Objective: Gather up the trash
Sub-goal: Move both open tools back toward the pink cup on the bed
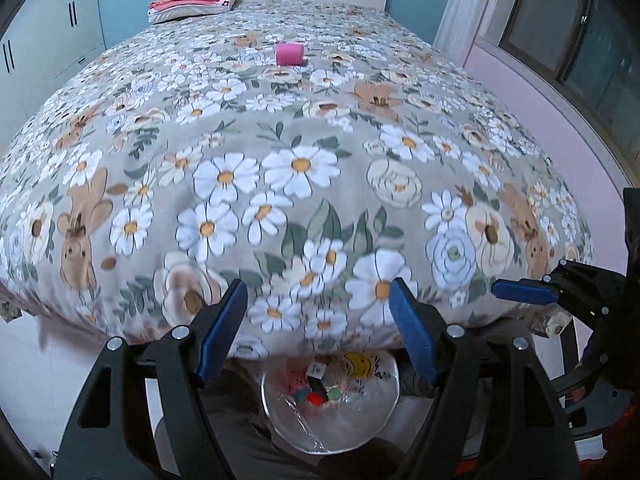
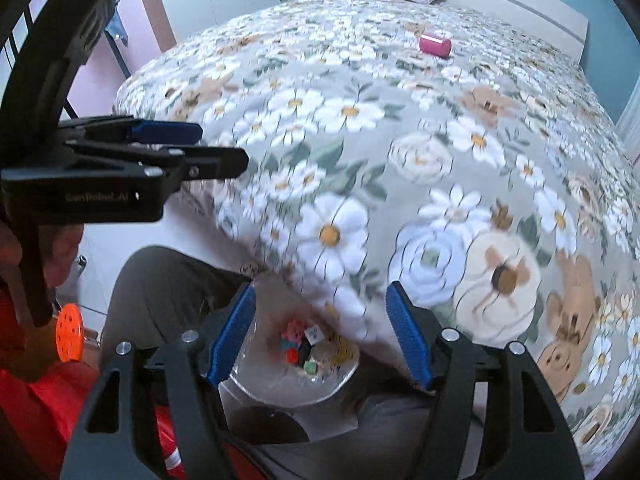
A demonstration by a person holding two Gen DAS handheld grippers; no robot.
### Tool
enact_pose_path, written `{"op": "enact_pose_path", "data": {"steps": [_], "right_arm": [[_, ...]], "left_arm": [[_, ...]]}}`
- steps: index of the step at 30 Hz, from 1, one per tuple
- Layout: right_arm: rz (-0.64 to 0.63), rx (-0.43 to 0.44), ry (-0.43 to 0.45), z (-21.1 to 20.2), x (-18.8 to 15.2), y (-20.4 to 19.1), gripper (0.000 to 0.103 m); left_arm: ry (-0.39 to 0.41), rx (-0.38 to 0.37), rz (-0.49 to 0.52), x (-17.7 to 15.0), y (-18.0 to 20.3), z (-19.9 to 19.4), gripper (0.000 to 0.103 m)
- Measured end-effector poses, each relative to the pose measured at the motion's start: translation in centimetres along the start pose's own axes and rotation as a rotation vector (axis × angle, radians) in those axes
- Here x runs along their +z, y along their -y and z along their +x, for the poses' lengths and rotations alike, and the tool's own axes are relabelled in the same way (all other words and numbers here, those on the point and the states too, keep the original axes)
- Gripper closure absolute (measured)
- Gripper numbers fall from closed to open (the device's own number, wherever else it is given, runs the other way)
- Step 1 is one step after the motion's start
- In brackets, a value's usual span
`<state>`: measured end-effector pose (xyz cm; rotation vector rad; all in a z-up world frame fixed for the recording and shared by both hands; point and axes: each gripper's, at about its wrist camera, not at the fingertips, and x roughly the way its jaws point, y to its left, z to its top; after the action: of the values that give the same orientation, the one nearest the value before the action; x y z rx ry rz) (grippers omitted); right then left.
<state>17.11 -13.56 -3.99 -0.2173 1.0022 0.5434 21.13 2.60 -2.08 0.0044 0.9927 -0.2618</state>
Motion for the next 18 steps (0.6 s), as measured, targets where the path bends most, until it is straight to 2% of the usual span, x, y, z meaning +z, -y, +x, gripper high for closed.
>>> {"op": "enact_pose_path", "data": {"steps": [18], "right_arm": [[0.041, 0.019, 0.033, -0.9, 3.0, 2.7, 0.033]], "left_arm": [[0.003, -0.012, 0.014, 4.3, -0.2, 1.0, 0.031]]}}
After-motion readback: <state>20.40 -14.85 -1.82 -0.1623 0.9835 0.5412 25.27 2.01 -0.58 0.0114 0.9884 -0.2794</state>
